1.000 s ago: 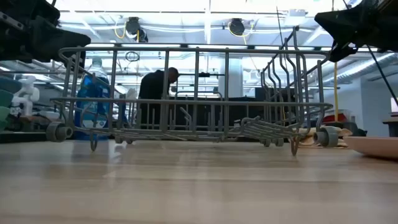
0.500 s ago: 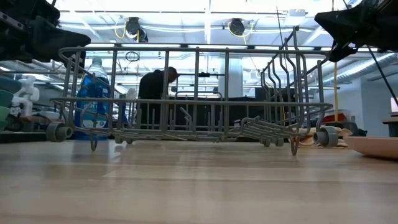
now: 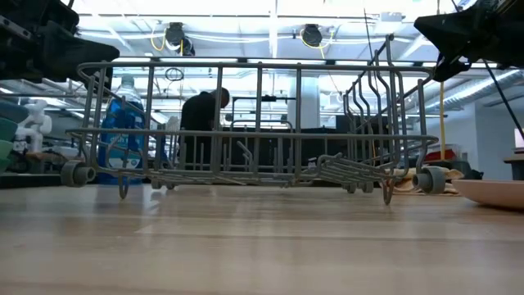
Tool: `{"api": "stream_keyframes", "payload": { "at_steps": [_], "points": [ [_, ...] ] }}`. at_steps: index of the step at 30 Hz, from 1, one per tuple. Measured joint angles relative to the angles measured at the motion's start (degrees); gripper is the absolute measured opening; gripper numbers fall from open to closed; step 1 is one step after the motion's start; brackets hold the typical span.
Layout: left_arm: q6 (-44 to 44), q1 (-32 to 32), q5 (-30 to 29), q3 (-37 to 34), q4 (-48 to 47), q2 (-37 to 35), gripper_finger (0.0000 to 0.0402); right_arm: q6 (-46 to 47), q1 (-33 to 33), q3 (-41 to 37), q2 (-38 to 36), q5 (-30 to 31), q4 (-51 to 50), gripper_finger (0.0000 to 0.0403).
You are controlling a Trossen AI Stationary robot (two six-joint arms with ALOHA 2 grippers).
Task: Sort dishes
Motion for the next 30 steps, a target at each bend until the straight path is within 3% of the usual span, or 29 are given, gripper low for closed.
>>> {"api": "stream_keyframes", "payload": {
  "at_steps": [20, 24, 27, 30],
  "points": [
    [0.0, 0.0, 0.0, 0.0, 0.0, 0.0, 0.0, -0.1, 0.0, 0.0, 0.0, 0.0, 0.0, 0.0006],
    [0.0, 0.0, 0.0, 0.0, 0.0, 0.0, 0.0, -13.6, 0.0, 0.0, 0.0, 1.1, 0.4, 0.0006],
    [1.6, 0.0, -0.3, 0.0, 0.1, 0.0, 0.0, -8.9, 0.0, -0.1, 0.0, -0.1, 7.6, 0.0006],
    [12.1, 0.0, -3.1, 0.0, 2.5, 0.0, 0.0, -0.1, 0.0, 0.0, 0.1, 2.1, 18.0, 0.0006]
  ]
}}
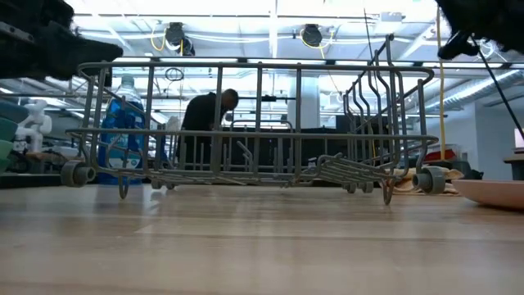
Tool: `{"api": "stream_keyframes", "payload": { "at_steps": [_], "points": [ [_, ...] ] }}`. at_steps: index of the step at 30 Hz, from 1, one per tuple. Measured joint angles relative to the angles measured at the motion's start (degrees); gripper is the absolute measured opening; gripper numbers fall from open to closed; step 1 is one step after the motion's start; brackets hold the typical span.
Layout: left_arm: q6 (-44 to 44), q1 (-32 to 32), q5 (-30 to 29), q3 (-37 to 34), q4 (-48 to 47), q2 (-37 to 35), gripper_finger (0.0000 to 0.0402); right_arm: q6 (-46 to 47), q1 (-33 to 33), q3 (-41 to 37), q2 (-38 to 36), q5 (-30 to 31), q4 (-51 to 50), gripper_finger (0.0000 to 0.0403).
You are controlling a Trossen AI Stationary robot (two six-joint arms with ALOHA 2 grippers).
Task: Sort dishes
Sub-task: Put the blue plate into the dish rack
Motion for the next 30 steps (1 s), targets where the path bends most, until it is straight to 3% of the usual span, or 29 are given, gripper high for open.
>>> {"api": "stream_keyframes", "payload": {
  "at_steps": [3, 6, 9, 12, 16, 21, 30],
  "points": [
    [6.7, 0.0, -1.1, 0.0, 2.8, 0.0, 0.0, 6.4, 0.0, 2.2, 0.7, -0.9, 0.4, 0.0006],
    [8.1, 0.0, -0.3, 0.0, 6.4, 0.0, 0.0, 15.4, 0.4, 7.1, 4.2, -5.4, -11.5, 0.0006],
    [6.1, 0.0, 2.1, 0.0, 14.8, 0.0, 0.0, 23.5, 1.9, 12.0, 12.0, -6.2, -17.7, 0.0006],
    [4.1, -0.1, 2.2, 0.0, 25.1, 0.0, 0.0, 20.5, 2.8, 19.7, 21.6, -6.3, -16.1, 0.0006],
    [-16.9, -0.3, 2.2, 0.0, 35.2, 0.0, 0.0, 15.4, 4.4, 32.5, 35.1, -9.8, -16.9, 0.0006],
    [-39.3, -0.3, 2.5, 0.0, 37.3, 0.0, 0.0, 10.5, 6.6, 45.8, 47.8, -14.3, -16.3, 0.0006],
    [-48.6, -0.3, 2.3, 0.0, 36.8, 0.0, 0.0, 9.5, 6.8, 61.0, 60.7, -11.2, -15.0, 0.0006]
  ]
}}
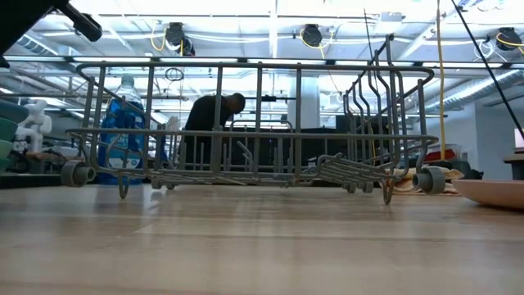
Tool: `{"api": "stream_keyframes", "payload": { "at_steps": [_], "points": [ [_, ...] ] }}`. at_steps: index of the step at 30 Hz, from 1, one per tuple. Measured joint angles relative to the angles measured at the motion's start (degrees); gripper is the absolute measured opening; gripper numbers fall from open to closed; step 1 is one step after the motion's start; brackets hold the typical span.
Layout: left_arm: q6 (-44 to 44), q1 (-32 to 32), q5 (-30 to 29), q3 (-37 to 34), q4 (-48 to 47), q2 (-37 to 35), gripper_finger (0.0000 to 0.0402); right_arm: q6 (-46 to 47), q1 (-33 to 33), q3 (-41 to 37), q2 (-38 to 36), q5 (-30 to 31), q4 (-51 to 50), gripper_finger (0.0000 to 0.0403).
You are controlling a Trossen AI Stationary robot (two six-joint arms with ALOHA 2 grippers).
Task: Sort dishes
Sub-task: Put the blue plate into the dish rack
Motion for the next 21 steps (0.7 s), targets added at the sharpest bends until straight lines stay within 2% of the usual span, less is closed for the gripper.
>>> {"api": "stream_keyframes", "payload": {
  "at_steps": [2, 4, 7, 10, 16, 21],
  "points": [
    [-3.4, 0.0, 0.4, 0.0, 0.0, 0.0, 0.0, 0.8, -0.2, 4.4, 3.8, -0.8, -2.5, 0.0006],
    [-5.1, 0.0, 1.5, 0.3, 0.1, 0.0, 0.0, 0.1, -0.3, 10.3, 8.8, -3.7, -9.3, 0.0006],
    [-6.4, 0.0, 4.3, 2.3, 0.0, 0.2, 0.0, -0.5, 0.3, 18.4, 17.6, -4.0, -19.5, 0.0006],
    [-6.4, 0.0, 8.0, 4.5, 0.3, 0.2, 0.0, -0.9, 0.9, 23.9, 26.4, -4.7, -21.5, 0.0006],
    [-5.6, 0.0, 9.4, 8.8, -3.2, 0.2, 0.0, -1.8, 1.0, 34.6, 42.0, -15.4, -21.5, 0.0006],
    [-4.9, 0.0, 9.4, 11.4, -3.4, 0.2, 0.0, 2.3, 1.5, 44.4, 52.5, -30.2, -23.0, 0.0008]
  ]
}}
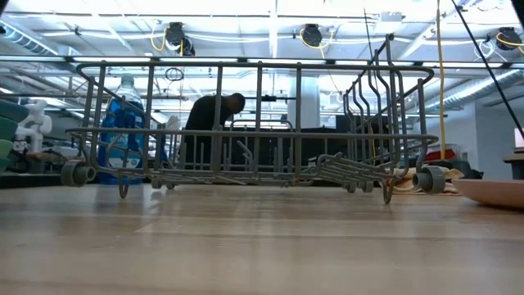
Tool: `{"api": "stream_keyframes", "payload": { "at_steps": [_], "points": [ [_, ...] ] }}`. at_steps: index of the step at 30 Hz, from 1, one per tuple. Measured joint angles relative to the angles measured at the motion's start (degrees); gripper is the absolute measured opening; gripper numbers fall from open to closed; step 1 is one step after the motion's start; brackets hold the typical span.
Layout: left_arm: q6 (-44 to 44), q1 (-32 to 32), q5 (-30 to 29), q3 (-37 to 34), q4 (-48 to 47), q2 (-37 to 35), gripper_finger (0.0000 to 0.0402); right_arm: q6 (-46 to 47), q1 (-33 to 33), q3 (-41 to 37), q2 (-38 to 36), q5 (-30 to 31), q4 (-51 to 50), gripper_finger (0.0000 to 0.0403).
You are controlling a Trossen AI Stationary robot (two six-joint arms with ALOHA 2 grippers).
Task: Sort dishes
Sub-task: Put the blue plate into the dish rack
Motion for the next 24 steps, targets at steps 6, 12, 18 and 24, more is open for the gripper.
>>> {"api": "stream_keyframes", "payload": {
  "at_steps": [6, 12, 18, 24],
  "points": [
    [7.3, 0.0, 0.7, 2.1, -1.4, 0.0, 0.0, -13.4, -0.1, 17.3, 9.9, -3.9, -21.6, 0.0053],
    [13.5, 0.0, -2.2, 2.7, -1.3, 0.0, 0.0, -28.2, -0.3, 28.0, 15.0, 7.7, -35.1, 0.0167],
    [22.8, 0.0, -4.4, 2.7, -2.5, 0.0, 0.0, -32.9, -1.2, 27.8, 14.7, 10.2, -30.2, 0.0254],
    [27.5, 0.0, -6.2, 2.7, -12.5, 0.5, 0.0, -32.6, -1.2, 27.8, 15.4, 17.2, -28.0, 0.0263]
  ]
}}
